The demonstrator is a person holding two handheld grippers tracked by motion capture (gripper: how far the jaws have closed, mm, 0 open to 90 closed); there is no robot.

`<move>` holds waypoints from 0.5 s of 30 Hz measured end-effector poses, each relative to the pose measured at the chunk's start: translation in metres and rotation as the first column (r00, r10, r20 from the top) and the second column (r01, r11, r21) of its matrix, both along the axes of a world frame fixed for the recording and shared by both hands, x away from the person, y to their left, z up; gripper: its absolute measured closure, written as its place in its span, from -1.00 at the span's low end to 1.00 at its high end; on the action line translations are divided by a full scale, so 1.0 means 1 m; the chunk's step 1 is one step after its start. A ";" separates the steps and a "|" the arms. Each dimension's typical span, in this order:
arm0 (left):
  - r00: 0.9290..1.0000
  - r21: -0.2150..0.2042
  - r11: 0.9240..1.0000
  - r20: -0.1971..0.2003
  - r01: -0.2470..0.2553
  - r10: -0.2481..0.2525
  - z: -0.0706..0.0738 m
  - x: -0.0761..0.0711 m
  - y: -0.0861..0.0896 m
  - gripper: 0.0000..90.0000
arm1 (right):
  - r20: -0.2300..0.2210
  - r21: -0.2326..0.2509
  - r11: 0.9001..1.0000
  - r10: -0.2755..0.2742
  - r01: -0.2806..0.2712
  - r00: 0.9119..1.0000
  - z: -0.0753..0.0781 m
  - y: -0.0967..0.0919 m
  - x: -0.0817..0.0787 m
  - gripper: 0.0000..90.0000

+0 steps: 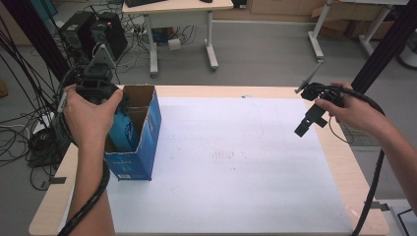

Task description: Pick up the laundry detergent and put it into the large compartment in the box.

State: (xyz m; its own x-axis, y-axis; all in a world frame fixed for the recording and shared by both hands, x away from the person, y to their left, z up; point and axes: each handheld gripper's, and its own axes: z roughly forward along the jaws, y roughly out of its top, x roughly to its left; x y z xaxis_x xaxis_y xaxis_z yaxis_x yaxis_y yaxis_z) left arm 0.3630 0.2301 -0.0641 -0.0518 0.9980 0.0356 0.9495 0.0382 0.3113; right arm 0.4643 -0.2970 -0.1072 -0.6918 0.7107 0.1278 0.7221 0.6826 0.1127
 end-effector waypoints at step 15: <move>1.000 0.009 1.000 -0.024 0.010 -0.010 -0.033 0.009 -0.005 -0.16 | -0.007 -0.004 1.000 0.007 -0.007 1.000 -0.005 0.006 0.004 -0.92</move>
